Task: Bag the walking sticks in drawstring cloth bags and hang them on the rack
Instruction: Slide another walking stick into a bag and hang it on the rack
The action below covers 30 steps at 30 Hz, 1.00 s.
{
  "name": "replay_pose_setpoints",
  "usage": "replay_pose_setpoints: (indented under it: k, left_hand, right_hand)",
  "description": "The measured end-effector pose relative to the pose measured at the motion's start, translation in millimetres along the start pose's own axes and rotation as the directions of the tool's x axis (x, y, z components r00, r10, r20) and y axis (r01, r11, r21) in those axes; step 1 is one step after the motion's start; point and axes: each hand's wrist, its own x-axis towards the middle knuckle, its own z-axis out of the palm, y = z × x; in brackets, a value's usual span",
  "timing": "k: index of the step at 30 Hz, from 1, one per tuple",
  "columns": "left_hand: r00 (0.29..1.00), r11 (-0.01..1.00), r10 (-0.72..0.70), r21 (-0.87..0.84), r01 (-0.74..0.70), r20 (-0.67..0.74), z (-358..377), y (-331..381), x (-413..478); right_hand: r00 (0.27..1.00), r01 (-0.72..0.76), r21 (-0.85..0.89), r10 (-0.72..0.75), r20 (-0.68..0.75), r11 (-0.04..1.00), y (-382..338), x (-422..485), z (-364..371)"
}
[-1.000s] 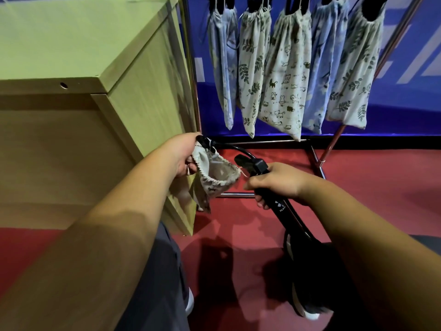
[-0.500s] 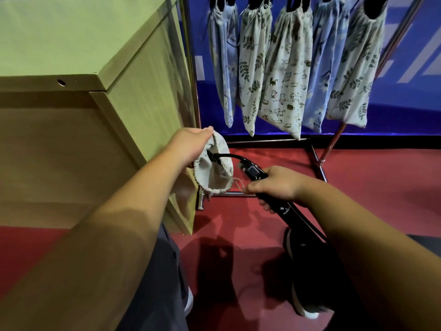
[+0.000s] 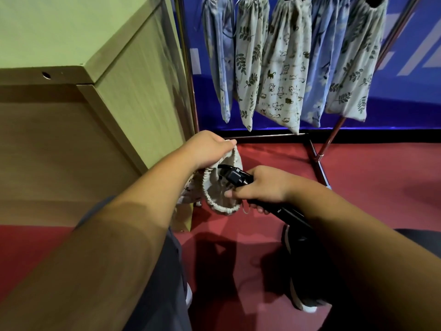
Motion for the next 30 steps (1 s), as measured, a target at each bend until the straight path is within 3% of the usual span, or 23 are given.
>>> replay_pose_setpoints:
  k: [5,10,14,17,21,24,26,30]
  left_hand:
    - [1.000,0.991,0.026,-0.130,-0.026,0.002,-8,8,-4]
    - [0.986,0.973,0.129,-0.206,-0.105,0.104,-12,19,-19]
    - [0.955,0.970,0.243,-0.068,-0.235,0.172,-7,22,-27]
    - [0.943,0.936,0.319,0.128,-0.329,0.092,-8,18,-24]
    - [0.927,0.893,0.351,0.344,-0.289,-0.131,-13,11,-15]
    - [0.911,0.887,0.345,0.395,-0.238,-0.227,-13,6,-11]
    - [0.919,0.899,0.340,0.354,-0.257,-0.198,-12,5,-10]
    - [0.931,0.882,0.365,0.311,-0.354,0.024,-11,2,-10]
  right_hand:
    - [0.995,-0.014,-0.041,0.010,-0.101,0.999,6,5,-5]
    - [0.967,-0.015,-0.085,-0.007,-0.254,0.996,10,16,-11]
    - [0.937,0.059,-0.133,-0.101,-0.336,0.989,12,28,-14]
    - [0.939,0.097,-0.165,-0.145,-0.313,0.982,6,34,-16]
    - [0.938,0.125,0.037,-0.106,-0.330,0.991,-5,36,-14]
    - [0.938,0.188,0.201,-0.114,-0.329,0.961,-10,38,-6]
    - [0.951,0.186,0.375,-0.069,-0.303,0.908,-11,40,-2]
    - [0.958,0.131,0.604,0.055,-0.280,0.786,-7,44,-3]
